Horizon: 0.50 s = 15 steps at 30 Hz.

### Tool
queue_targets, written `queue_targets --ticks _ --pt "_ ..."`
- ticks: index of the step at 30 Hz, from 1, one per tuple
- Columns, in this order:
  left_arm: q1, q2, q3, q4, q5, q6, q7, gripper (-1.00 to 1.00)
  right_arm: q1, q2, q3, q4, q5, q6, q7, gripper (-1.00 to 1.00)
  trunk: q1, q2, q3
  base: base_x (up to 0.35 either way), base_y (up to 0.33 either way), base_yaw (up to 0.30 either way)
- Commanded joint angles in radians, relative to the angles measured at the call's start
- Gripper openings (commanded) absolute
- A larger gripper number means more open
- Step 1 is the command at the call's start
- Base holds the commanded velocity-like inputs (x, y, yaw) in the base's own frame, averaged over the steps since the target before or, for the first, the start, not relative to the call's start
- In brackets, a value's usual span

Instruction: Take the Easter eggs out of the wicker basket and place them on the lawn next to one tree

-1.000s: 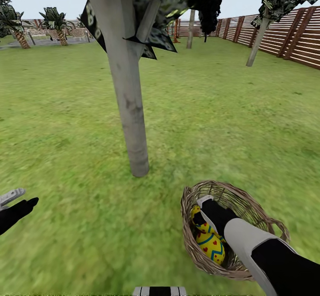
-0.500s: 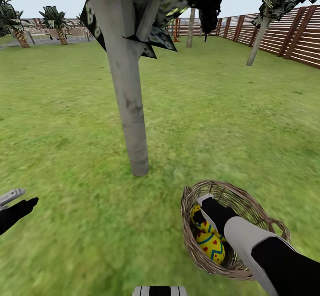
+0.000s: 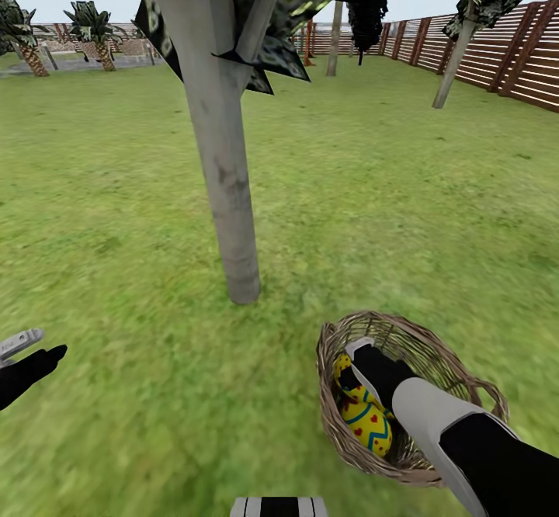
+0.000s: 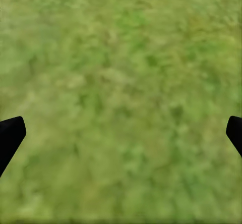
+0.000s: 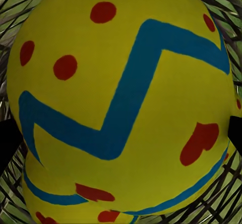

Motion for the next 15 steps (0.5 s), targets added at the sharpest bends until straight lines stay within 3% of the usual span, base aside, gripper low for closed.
queue_targets --ticks 1,10,11,15 --pt "0.0 0.001 0.0 -0.001 0.011 0.003 0.009 1.0 0.0 0.0 0.004 -0.001 -0.011 0.005 -0.005 1.0 0.0 0.0 -0.001 0.0 0.0 0.0" --pt "0.0 0.001 0.0 -0.001 0.011 0.003 0.009 1.0 -0.001 0.0 0.004 -0.003 -0.011 0.005 -0.005 1.0 0.0 -0.001 -0.005 0.0 0.0 0.0" --pt "0.0 0.001 0.0 -0.001 0.011 0.004 0.009 1.0 -0.001 0.0 0.004 -0.003 -0.011 0.005 -0.005 -1.0 0.0 -0.001 -0.005 0.0 0.0 0.0" --pt "0.0 0.001 0.0 -0.001 0.011 0.004 0.009 1.0 -0.001 0.001 0.004 -0.002 -0.011 0.005 -0.005 -1.0 0.0 -0.001 -0.005 0.0 0.0 0.0"
